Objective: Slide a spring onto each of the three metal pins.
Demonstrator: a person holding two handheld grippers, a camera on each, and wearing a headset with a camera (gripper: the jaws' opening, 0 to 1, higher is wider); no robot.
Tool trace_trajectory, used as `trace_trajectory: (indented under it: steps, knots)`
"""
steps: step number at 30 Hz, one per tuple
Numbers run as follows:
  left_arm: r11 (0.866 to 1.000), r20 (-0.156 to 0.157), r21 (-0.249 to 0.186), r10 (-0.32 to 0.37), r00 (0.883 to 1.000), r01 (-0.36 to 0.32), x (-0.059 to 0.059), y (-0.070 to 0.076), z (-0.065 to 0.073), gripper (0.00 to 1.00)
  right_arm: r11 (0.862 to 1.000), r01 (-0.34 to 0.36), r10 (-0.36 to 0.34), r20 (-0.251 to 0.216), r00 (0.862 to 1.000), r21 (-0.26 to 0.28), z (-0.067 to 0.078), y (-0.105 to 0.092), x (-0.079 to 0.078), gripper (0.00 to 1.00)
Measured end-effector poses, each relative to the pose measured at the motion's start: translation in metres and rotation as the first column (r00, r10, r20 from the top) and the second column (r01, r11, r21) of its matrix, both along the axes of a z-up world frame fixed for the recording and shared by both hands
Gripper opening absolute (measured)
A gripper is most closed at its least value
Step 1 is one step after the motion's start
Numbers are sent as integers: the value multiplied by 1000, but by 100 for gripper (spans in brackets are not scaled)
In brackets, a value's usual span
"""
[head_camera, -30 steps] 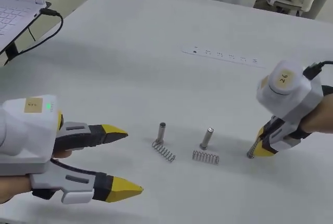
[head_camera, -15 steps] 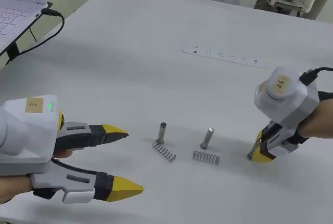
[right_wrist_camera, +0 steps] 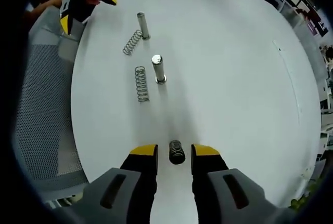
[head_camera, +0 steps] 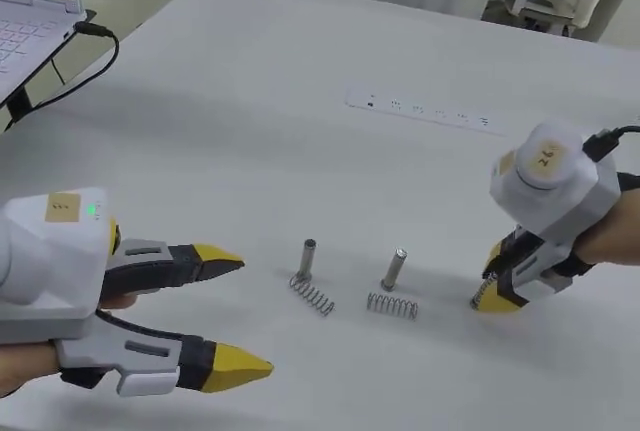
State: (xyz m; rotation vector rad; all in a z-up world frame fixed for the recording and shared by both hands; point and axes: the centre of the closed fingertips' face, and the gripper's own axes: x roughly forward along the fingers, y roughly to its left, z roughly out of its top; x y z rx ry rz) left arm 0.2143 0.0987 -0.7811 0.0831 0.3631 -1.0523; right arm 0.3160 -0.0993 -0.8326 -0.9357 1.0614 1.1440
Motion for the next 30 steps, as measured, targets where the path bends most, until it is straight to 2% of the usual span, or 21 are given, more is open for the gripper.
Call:
trace_trajectory:
  steps: [10,15,22,30]
  knots:
    - [1000,3,4,-3,1000,3,-1,-1,1,58,998,-37,35,46,998,43,23,20,-4,25]
    - [1000,7,2,-1,1000,1,-2,-2,3,58,995,-53,50,41,998,79,28,34,-9,24]
    - [1000,11,1,5,1000,-5,-2,-1,4,57,993,-88,86,33,996,77,25,46,-20,22]
    - [1000,13,0,4,1000,-4,-2,-2,4,57,990,-127,126,17,992,67,13,60,-29,18]
